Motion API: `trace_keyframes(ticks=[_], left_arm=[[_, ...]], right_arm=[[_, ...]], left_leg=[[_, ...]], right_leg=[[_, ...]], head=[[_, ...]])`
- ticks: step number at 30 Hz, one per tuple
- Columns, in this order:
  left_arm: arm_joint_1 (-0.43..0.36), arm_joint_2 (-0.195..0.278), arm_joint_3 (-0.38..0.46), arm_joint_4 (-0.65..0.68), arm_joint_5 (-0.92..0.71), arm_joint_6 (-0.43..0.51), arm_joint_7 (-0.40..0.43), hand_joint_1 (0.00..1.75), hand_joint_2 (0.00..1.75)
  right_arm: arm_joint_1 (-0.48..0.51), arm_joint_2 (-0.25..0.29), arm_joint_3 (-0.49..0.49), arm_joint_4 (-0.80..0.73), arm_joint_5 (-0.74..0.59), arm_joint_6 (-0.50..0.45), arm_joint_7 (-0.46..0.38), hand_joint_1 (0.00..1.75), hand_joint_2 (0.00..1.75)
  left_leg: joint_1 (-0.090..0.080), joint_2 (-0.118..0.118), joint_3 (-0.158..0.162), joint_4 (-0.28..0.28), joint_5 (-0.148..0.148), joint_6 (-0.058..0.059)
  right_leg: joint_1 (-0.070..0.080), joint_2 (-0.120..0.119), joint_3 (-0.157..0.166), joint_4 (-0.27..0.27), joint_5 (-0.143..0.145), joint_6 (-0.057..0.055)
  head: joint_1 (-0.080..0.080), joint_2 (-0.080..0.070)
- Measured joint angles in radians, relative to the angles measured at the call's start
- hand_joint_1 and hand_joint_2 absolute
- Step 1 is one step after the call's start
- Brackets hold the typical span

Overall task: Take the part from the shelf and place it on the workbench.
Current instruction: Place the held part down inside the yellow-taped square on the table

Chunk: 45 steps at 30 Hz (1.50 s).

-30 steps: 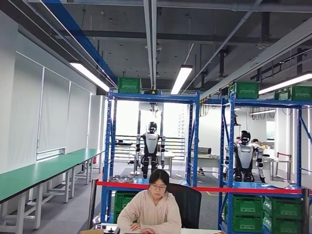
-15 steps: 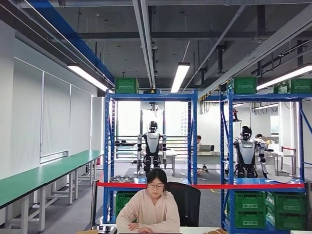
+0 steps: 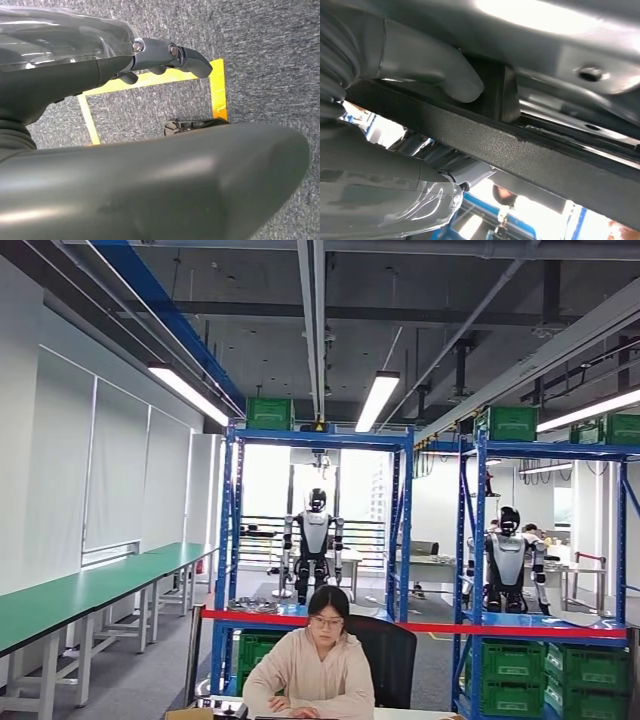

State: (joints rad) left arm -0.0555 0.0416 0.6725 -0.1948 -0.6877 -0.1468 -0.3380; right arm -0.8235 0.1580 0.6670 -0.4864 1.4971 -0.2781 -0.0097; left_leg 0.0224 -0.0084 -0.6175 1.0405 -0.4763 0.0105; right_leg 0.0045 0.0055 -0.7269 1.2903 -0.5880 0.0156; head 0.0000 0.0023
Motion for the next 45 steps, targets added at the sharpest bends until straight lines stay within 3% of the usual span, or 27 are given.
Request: trace_keyframes(ticks=[1,3,5,7,9,11,13,14,15,18,20,24,26,28,29,30,31,33,34,36,38,40,43,44,45], left_arm=[[0.000,0.000,0.002,0.000,-0.002,0.000,0.000,0.00,1.75],[-0.001,0.000,0.005,0.000,-0.006,-0.001,-0.004,0.00,1.75],[-0.001,0.000,0.006,0.000,-0.014,-0.001,-0.013,0.00,1.75],[-0.001,0.000,0.007,0.000,-0.024,0.003,-0.024,0.00,1.75],[-0.002,0.000,0.007,0.000,-0.035,0.011,-0.033,0.00,0.87],[-0.005,0.000,0.007,0.000,-0.044,0.015,-0.040,0.00,0.00],[-0.006,0.000,0.007,0.000,-0.047,0.012,-0.047,0.00,0.00],[-0.005,0.000,0.007,0.000,-0.048,0.010,-0.050,0.00,0.00],[-0.005,0.000,0.008,0.000,-0.049,0.009,-0.052,0.00,0.00],[-0.008,0.000,0.009,0.000,-0.056,0.012,-0.053,0.00,0.00],[-0.012,0.000,0.010,0.000,-0.057,0.015,-0.053,0.00,0.00],[-0.010,0.000,0.015,0.000,-0.058,0.016,-0.054,0.00,0.00],[-0.010,0.001,0.021,-0.001,-0.058,0.016,-0.056,0.00,0.00],[-0.010,0.002,0.026,-0.001,-0.058,0.016,-0.058,0.00,0.00],[-0.009,0.002,0.029,-0.001,-0.058,0.016,-0.059,0.00,0.00],[-0.008,0.002,0.032,-0.001,-0.059,0.015,-0.060,0.00,0.00],[-0.008,0.002,0.035,-0.001,-0.060,0.015,-0.060,0.00,0.00],[-0.007,0.002,0.038,-0.001,-0.063,0.013,-0.063,0.00,0.00],[-0.008,0.002,0.040,-0.001,-0.065,0.011,-0.064,0.00,0.00],[-0.009,0.002,0.043,-0.001,-0.070,0.008,-0.066,0.00,0.00],[-0.006,0.002,0.048,-0.001,-0.076,0.003,-0.067,0.00,0.00],[-0.003,0.002,0.053,-0.001,-0.081,-0.006,-0.068,0.00,0.00],[0.002,0.002,0.071,-0.001,-0.076,-0.016,-0.074,0.00,0.00],[0.004,0.002,0.080,-0.001,-0.069,-0.018,-0.077,0.00,0.00],[0.007,0.001,0.090,-0.001,-0.062,-0.020,-0.080,0.00,0.00]], right_arm=[[-0.006,0.001,-0.007,0.006,-0.002,0.003,0.002,1.75,1.75],[-0.021,0.002,-0.021,0.017,-0.008,0.009,0.008,0.87,0.87],[-0.029,0.003,-0.035,0.027,-0.013,0.014,0.012,0.00,0.00],[-0.030,0.003,-0.047,0.036,-0.016,0.015,0.014,0.00,0.00],[-0.030,0.004,-0.058,0.042,-0.016,0.014,0.013,0.00,0.00],[-0.031,0.005,-0.068,0.045,-0.019,0.010,0.005,0.00,0.00],[-0.029,0.005,-0.080,0.047,-0.023,0.003,-0.009,0.00,0.00],[-0.029,0.005,-0.085,0.048,-0.025,0.001,-0.017,0.00,0.00],[-0.029,0.005,-0.089,0.048,-0.027,-0.001,-0.025,0.00,0.00],[-0.030,0.004,-0.101,0.047,-0.030,-0.003,-0.055,0.00,0.00],[-0.030,0.001,-0.104,0.045,-0.029,-0.003,-0.077,0.00,0.00],[-0.026,-0.011,-0.105,0.031,-0.024,-0.006,-0.118,0.00,0.00],[-0.025,-0.025,-0.105,0.013,-0.022,-0.008,-0.145,0.00,0.00],[-0.022,-0.040,-0.104,-0.006,-0.023,-0.008,-0.170,0.00,0.00],[-0.018,-0.048,-0.104,-0.013,-0.024,-0.009,-0.179,0.00,0.00],[-0.014,-0.055,-0.103,-0.021,-0.026,-0.009,-0.186,0.00,0.00],[-0.011,-0.062,-0.103,-0.029,-0.030,-0.009,-0.194,0.00,0.00],[-0.011,-0.077,-0.103,-0.052,-0.049,-0.009,-0.223,0.00,0.00],[-0.013,-0.086,-0.102,-0.066,-0.068,-0.008,-0.250,0.00,0.00],[-0.012,-0.117,-0.098,-0.105,-0.132,0.000,-0.323,0.00,0.00],[0.004,-0.159,-0.099,-0.170,-0.265,0.034,-0.422,0.00,0.00],[0.056,-0.192,-0.132,-0.292,-0.540,0.134,-0.549,0.00,0.00],[0.217,-0.171,-0.267,-0.572,-1.232,0.435,-0.655,0.00,0.00],[0.278,-0.147,-0.320,-0.670,-1.472,0.542,-0.655,0.00,0.00],[0.334,-0.121,-0.370,-0.763,-1.687,0.629,-0.649,0.00,0.00]], left_leg=[[0.000,-0.001,0.003,0.000,-0.001,0.000],[-0.001,-0.002,0.005,-0.001,-0.002,-0.002],[-0.001,-0.002,0.005,-0.003,-0.001,-0.009],[0.000,-0.002,0.006,-0.008,0.000,-0.020],[0.000,-0.001,0.000,0.008,-0.017,-0.027],[0.000,0.000,-0.037,0.094,-0.072,-0.029],[0.000,0.000,-0.092,0.217,-0.122,-0.033],[0.000,0.000,-0.107,0.249,-0.126,-0.035],[0.001,0.000,-0.105,0.245,-0.111,-0.038],[0.008,0.001,-0.027,0.080,-0.023,-0.044],[0.007,0.001,0.003,0.014,-0.008,-0.038],[0.005,0.001,0.004,0.008,-0.010,-0.015],[0.007,0.002,0.005,0.007,-0.009,-0.008],[0.006,0.002,0.006,0.007,-0.010,-0.005],[0.005,0.001,0.006,0.007,-0.010,-0.004],[0.005,0.001,0.007,0.007,-0.011,-0.004],[0.004,0.000,0.008,0.007,-0.011,-0.003],[0.004,-0.001,0.009,0.007,-0.013,-0.004],[0.003,-0.001,0.008,0.006,-0.013,-0.006],[0.004,-0.001,0.006,0.004,-0.012,-0.012],[0.006,-0.002,0.007,0.000,-0.013,-0.021],[0.006,0.000,-0.001,0.027,-0.039,-0.026],[0.004,0.001,-0.073,0.195,-0.127,-0.030],[0.004,0.001,-0.095,0.242,-0.142,-0.033],[0.004,0.001,-0.103,0.255,-0.138,-0.035]], right_leg=[[0.000,0.000,0.027,-0.058,0.035,-0.003],[0.004,0.000,0.092,-0.197,0.093,-0.013],[0.010,0.001,0.121,-0.263,0.108,-0.021],[0.011,0.002,0.124,-0.272,0.110,-0.029],[0.008,0.002,0.129,-0.285,0.118,-0.040],[0.006,0.001,0.132,-0.292,0.123,-0.046],[0.007,0.000,0.132,-0.291,0.122,-0.047],[0.007,0.001,0.132,-0.290,0.121,-0.047],[0.007,0.001,0.132,-0.289,0.120,-0.047],[0.007,0.006,0.129,-0.273,0.110,-0.037],[0.010,0.008,0.122,-0.261,0.104,-0.028],[0.006,0.008,0.113,-0.242,0.089,-0.013],[0.002,0.006,0.077,-0.158,0.040,-0.002],[-0.002,0.004,0.014,-0.027,-0.014,0.004],[-0.003,0.004,-0.007,0.013,-0.021,0.005],[-0.003,0.003,-0.012,0.018,-0.009,0.005],[-0.003,0.003,0.001,-0.016,0.020,0.002],[0.000,0.003,0.059,-0.150,0.090,-0.006],[0.004,0.003,0.083,-0.207,0.112,-0.011],[0.010,0.003,0.103,-0.256,0.119,-0.018],[0.010,0.001,0.108,-0.269,0.121,-0.025],[0.007,-0.002,0.121,-0.288,0.127,-0.035],[0.009,-0.007,0.131,-0.296,0.126,-0.045],[0.011,-0.008,0.132,-0.295,0.124,-0.047],[0.011,-0.009,0.133,-0.293,0.121,-0.047]], head=[[0.000,0.000],[0.000,0.000],[0.000,0.000],[0.000,0.000],[0.000,0.000],[0.000,0.000],[0.000,0.000],[0.000,0.000],[0.000,0.000],[0.000,0.000],[0.000,0.000],[-0.001,0.000],[-0.001,0.000],[-0.002,0.000],[-0.002,0.000],[-0.002,0.000],[-0.002,0.000],[-0.001,0.000],[-0.001,0.000],[-0.001,0.000],[-0.001,0.000],[-0.001,0.000],[-0.001,0.000],[-0.001,0.000],[-0.001,0.000]])
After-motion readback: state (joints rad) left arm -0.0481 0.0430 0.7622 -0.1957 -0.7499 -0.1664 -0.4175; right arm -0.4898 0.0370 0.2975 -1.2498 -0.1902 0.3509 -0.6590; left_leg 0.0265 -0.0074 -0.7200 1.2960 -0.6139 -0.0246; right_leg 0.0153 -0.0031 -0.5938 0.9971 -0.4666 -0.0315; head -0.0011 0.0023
